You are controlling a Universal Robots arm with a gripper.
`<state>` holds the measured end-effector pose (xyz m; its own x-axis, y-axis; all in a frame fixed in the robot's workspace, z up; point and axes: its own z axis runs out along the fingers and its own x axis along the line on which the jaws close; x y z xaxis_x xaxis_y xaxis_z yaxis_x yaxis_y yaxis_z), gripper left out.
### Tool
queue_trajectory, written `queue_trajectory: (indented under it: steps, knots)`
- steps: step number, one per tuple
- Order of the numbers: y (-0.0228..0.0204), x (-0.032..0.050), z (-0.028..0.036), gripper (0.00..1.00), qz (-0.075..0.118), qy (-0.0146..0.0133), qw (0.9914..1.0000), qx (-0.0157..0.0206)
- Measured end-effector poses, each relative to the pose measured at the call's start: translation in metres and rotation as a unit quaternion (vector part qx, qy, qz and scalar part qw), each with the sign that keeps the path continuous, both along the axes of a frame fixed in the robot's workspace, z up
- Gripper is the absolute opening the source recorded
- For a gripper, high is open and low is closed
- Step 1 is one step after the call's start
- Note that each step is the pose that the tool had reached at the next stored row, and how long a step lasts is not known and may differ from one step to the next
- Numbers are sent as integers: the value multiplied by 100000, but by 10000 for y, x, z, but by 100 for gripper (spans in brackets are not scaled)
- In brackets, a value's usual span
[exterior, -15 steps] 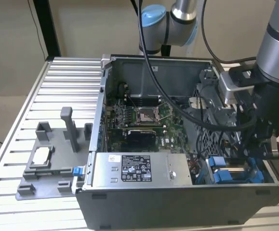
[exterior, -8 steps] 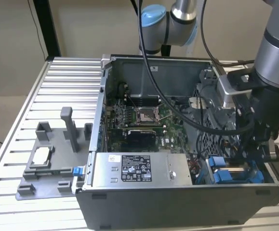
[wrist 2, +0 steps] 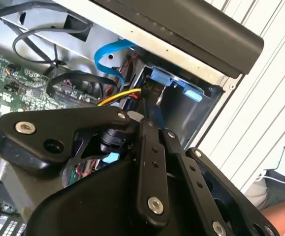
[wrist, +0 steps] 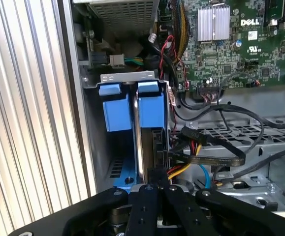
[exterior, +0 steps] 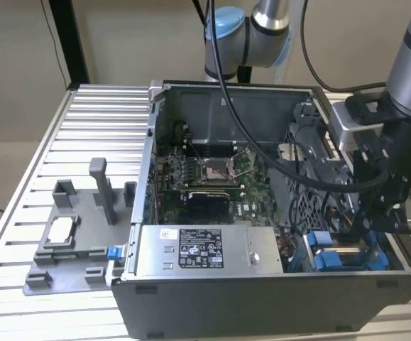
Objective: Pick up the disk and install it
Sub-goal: 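Insert the second disk wire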
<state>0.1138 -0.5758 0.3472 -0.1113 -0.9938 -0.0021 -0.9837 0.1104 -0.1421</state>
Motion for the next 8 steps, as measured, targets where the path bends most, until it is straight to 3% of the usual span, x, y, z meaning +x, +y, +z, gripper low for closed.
queue_trajectory:
  steps: [6, 8]
  knots:
    - [1, 0, -84, 0, -24, -470, 99999, -100]
    - [1, 2, -80, 0, -20, -376, 99999, -51]
